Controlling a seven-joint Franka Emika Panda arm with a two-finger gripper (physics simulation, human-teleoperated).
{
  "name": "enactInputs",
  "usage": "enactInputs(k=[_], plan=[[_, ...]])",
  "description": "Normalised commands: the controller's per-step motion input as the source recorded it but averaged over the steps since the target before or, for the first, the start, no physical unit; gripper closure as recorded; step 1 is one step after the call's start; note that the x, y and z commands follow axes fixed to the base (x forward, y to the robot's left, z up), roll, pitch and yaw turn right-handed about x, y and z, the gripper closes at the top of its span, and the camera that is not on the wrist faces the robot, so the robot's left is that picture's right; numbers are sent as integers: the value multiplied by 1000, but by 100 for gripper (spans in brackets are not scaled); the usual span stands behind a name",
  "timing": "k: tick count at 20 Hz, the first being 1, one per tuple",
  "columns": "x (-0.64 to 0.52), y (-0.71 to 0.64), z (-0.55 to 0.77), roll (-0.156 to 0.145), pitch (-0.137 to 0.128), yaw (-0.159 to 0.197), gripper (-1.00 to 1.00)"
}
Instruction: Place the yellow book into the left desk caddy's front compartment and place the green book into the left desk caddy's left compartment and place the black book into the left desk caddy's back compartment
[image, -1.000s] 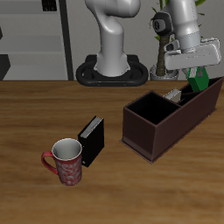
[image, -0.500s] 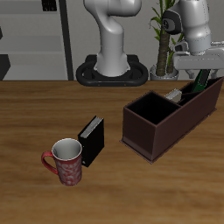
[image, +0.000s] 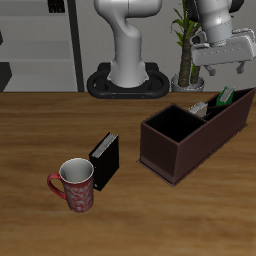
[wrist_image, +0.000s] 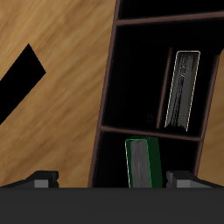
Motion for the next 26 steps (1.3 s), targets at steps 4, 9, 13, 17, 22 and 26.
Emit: enactInputs(k=[4, 9, 13, 17, 22, 26], plan=[[319, -726, 532, -27, 51, 21, -100], [292, -847, 545, -150, -62, 162, -100], [244, -696, 401, -118, -50, 129, -100], [303, -708, 202, -135, -4, 94, -100], [178, -559, 72, -129, -12, 62, -100], [113, -434, 125, -88, -12, 34, -100]])
